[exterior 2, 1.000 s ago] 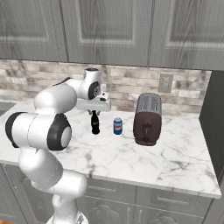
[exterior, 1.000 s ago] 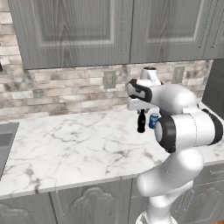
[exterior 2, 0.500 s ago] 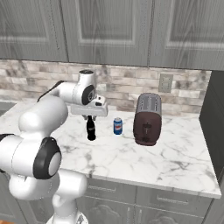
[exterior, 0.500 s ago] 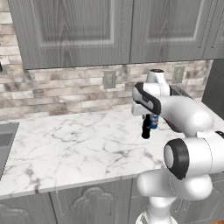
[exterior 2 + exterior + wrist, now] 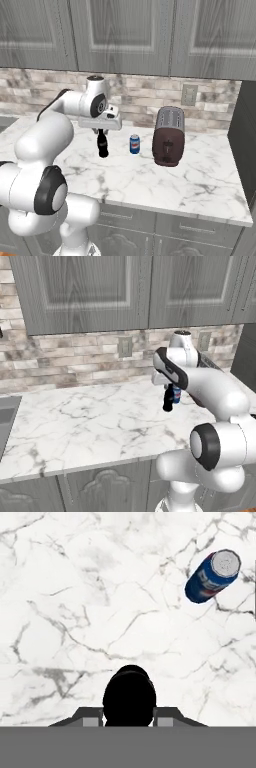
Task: Move the drinks to the dining counter.
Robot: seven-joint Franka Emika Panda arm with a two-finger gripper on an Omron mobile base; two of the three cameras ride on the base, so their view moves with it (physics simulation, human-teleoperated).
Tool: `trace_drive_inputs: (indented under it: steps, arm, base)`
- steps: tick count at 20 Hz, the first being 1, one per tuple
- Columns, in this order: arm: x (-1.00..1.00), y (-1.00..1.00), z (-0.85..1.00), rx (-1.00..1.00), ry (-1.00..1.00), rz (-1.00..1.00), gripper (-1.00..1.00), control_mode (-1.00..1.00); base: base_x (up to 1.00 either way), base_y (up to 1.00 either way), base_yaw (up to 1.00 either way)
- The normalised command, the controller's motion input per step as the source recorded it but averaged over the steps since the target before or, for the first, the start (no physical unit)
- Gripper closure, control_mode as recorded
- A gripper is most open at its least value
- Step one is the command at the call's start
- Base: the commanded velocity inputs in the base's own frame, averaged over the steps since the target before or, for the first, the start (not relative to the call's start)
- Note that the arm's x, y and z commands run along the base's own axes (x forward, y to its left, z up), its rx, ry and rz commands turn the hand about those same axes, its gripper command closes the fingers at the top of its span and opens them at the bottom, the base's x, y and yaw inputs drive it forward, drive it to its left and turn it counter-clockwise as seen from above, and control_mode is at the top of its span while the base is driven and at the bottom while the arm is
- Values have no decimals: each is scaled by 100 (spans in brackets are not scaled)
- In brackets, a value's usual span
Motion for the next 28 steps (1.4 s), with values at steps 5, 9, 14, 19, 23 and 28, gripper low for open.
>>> trace_drive_inputs:
  steps: [5, 9, 14, 19, 23, 28]
  arm:
    - [-13, 0, 23, 0, 0, 0, 100, -100]
    - [-6, 0, 6, 0, 0, 0, 100, -100]
    - [-1, 0, 3, 0, 0, 0, 100, -100]
    - [0, 0, 0, 0, 0, 0, 100, 100]
    - [0, 0, 0, 0, 0, 0, 100, 100]
    - [0, 0, 0, 0, 0, 0, 100, 100]
  base:
    - [0, 0, 0]
    - [0, 0, 0]
    - [0, 0, 0]
    - [-42, 0, 3]
    - [-98, 20, 34]
    - [-49, 40, 90]
